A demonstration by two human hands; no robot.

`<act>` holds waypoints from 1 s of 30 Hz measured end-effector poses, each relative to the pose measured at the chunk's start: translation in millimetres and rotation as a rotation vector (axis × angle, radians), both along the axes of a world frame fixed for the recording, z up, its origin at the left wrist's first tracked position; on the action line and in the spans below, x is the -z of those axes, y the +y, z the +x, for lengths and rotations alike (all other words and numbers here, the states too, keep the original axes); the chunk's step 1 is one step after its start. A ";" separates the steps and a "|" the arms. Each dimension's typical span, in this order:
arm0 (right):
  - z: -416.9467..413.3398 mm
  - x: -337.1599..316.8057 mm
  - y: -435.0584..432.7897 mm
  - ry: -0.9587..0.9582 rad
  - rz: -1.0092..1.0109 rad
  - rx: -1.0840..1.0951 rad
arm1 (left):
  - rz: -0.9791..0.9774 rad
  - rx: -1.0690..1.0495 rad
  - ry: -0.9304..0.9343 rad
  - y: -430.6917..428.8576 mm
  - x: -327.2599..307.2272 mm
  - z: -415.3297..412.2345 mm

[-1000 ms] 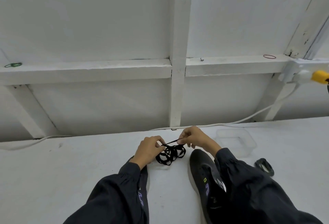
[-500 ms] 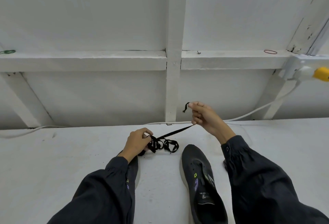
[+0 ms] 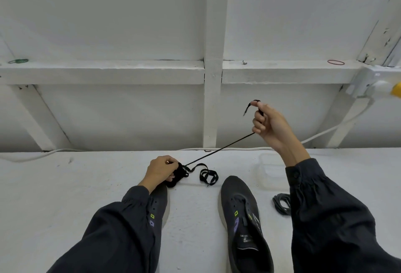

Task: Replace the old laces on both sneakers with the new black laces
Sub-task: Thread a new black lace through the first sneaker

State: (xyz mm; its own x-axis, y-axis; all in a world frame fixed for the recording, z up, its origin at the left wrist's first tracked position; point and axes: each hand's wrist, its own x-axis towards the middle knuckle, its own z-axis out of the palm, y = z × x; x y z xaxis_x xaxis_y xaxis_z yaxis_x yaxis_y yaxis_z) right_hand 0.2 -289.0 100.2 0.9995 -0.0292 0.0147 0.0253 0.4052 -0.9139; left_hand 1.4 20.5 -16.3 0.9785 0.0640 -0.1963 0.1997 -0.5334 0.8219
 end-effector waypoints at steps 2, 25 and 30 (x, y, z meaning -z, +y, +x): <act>-1.4 3.0 -5.0 0.000 -0.092 0.013 | 0.034 0.033 0.017 0.6 -1.5 -1.1; 13.0 132.4 90.9 0.072 -1.823 -0.212 | 0.332 0.506 0.175 -30.1 -5.0 -27.1; 16.8 132.4 98.5 0.134 -1.801 -0.262 | 0.543 0.447 0.018 -31.7 -6.7 -28.5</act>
State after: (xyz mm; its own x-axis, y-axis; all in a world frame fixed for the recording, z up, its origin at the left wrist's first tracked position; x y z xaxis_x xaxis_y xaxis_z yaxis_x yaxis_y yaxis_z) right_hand 17.0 -190.6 -32.1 0.9722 0.0697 -0.2236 0.0287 -0.9829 -0.1818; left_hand -27.1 -11.1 -9.6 0.9305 -0.2502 -0.2673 -0.1232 -0.9015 0.4148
